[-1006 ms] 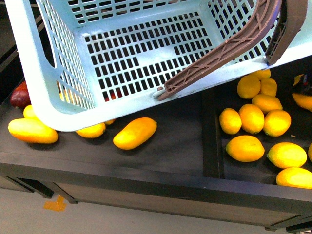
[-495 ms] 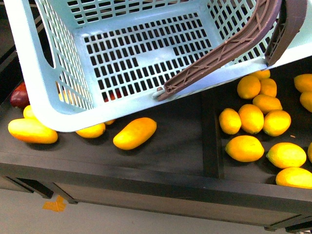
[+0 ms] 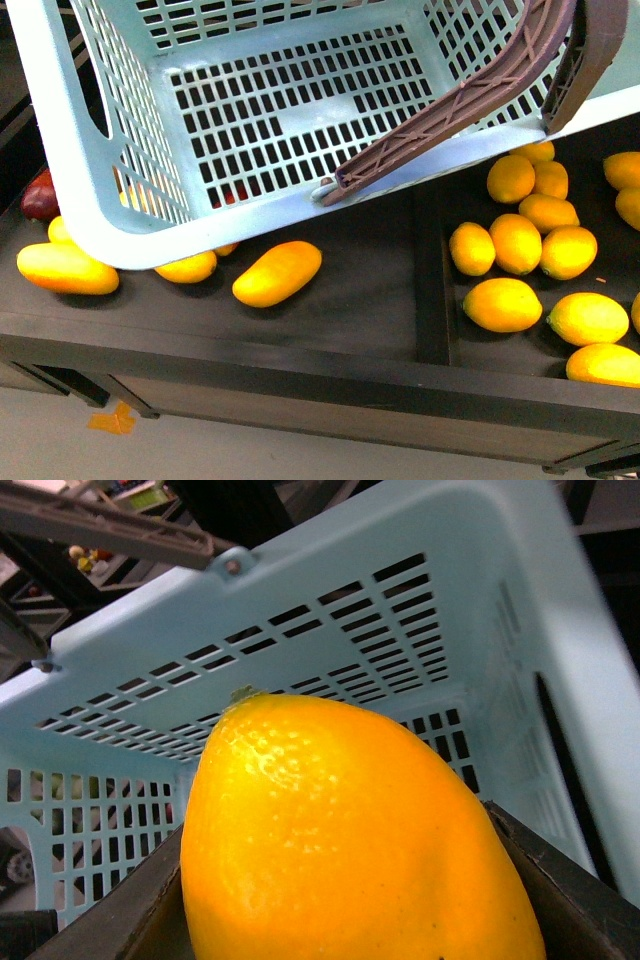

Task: Pick lemon and mango into basket

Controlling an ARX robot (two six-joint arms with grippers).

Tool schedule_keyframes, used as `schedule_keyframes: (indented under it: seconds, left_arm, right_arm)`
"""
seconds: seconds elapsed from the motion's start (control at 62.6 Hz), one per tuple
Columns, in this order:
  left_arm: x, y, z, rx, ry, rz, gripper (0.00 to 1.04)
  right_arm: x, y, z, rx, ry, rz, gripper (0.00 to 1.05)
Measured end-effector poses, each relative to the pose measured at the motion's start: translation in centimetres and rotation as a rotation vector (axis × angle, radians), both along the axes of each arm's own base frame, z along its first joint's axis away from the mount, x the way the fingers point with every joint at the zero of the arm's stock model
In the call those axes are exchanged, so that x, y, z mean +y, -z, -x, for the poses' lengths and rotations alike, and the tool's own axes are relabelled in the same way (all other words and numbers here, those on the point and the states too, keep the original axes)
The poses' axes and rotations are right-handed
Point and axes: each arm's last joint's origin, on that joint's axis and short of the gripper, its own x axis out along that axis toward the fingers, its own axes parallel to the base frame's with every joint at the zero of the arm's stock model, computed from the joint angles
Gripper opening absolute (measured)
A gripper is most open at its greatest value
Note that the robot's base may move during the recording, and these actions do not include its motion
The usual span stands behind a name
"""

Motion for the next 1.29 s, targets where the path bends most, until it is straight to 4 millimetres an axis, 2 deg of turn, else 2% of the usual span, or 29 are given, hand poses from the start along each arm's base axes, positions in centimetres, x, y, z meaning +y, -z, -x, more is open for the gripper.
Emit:
schedule_keyframes:
  seconds: [0.128,0.272,0.335,0.415,0.543,0.607,0.623,0.687,0.83,1.022,1.166,1.246,1.294]
  left_arm:
    - [0.0,0.0,0.0,0.0,0.0,0.0,0.16]
    - [0.0,0.0,0.0,-0.001,-0.001,0.0,0.16]
    - [0.0,0.0,0.0,0.0,-0.001,0.0,0.16]
    - [0.0,0.0,0.0,0.001,0.004,0.001,0.16]
    - [0.0,0.1,0.0,0.006,-0.003,0.001,0.16]
    - [0.0,0.1,0.0,0.005,-0.006,0.0,0.16]
    - [0.1,0.1,0.0,0.005,-0.008,0.0,0.16]
    - [0.1,0.1,0.0,0.003,-0.008,-0.003,0.16]
    - [-0.1,0.1,0.1,0.008,0.002,0.005,0.16]
    - [0.0,0.1,0.0,0.005,-0.005,0.001,0.16]
    - [0.0,0.1,0.0,0.007,-0.003,0.003,0.16]
    - [0.0,0.1,0.0,0.006,-0.005,0.002,0.16]
    - [0.1,0.1,0.0,0.006,-0.006,0.002,0.16]
  right_arm:
    - [2.0,1.1,-0.4,0.025,0.006,0.03,0.68]
    - [2.5,1.7,-0.8,0.022,0.055,0.032,0.89]
    - [2.2,1.5,-0.9,0.009,0.104,0.019,0.97]
    - [1.6,0.8,-0.8,-0.022,0.162,0.019,0.96]
    - [-0.7,-0.8,0.4,-0.112,0.318,0.021,0.96]
    - [-1.7,-1.4,1.4,-0.215,0.436,0.08,0.88]
    - [-2.3,-1.5,2.2,-0.264,0.487,0.111,0.83]
    - [-3.4,-0.8,4.6,-0.337,0.514,0.21,0.67]
    - [-4.5,2.8,8.7,-0.31,0.49,0.287,0.36]
    - [-5.5,4.4,12.1,-0.318,0.495,0.302,0.03]
    - [-5.9,5.5,14.1,-0.314,0.485,0.307,0.02]
    - [-6.9,6.0,15.5,-0.316,0.49,0.307,0.02]
    - [-7.0,6.2,15.9,-0.317,0.496,0.308,0.14]
